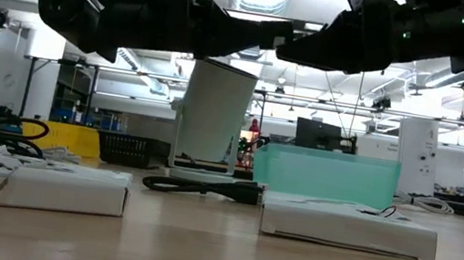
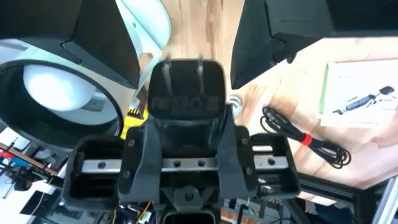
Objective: Pick and place items into bin
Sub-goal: Put the black charger adapter into the yellow bin
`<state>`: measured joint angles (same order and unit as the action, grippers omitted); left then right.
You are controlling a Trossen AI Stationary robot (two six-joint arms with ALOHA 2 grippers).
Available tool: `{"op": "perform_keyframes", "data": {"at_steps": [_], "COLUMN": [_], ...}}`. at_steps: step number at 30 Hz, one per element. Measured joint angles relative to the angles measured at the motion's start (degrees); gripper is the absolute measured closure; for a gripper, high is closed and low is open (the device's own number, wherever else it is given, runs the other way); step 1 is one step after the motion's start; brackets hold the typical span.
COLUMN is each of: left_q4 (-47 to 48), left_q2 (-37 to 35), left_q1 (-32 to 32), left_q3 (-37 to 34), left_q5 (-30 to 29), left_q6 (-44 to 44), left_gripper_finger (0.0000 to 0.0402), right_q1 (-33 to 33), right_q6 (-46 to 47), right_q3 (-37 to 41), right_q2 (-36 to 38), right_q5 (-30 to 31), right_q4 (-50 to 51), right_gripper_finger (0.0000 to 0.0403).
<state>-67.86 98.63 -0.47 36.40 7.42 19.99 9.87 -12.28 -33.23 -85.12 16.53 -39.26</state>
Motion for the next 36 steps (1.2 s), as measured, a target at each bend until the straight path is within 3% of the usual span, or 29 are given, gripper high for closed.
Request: {"op": "perform_keyframes", "data": {"at_steps": [15,27,33,36], "left_q4": [1.24,18.06,19.59,19.46], "left_q2": [-1.42,-12.18,-13.28,-13.49], "left_q1": [-1.31,-5.4,-9.17,-10.67], "left_q3": [-0.14,-0.35,-0.57,-0.64], "left_q5": [-0.19,-0.58,-0.71,-3.74], "left_q6": [-1.84,-7.36,-7.67,-9.73], "left_gripper_finger": [0.0268,0.0268,0.0268,0.0268], "right_q1": [0.0,-0.02,-0.02,-0.02], "right_q6": [1.26,1.89,2.22,2.75], "right_q3": [0.02,0.02,0.02,0.02], "right_q2": [3.11,3.63,3.63,3.63], "right_q5": [0.14,0.15,0.15,0.15], "right_q4": [10.23,12.33,12.6,13.41], "right_gripper_finger": [0.017,0.0176,0.0177,0.0177]}}
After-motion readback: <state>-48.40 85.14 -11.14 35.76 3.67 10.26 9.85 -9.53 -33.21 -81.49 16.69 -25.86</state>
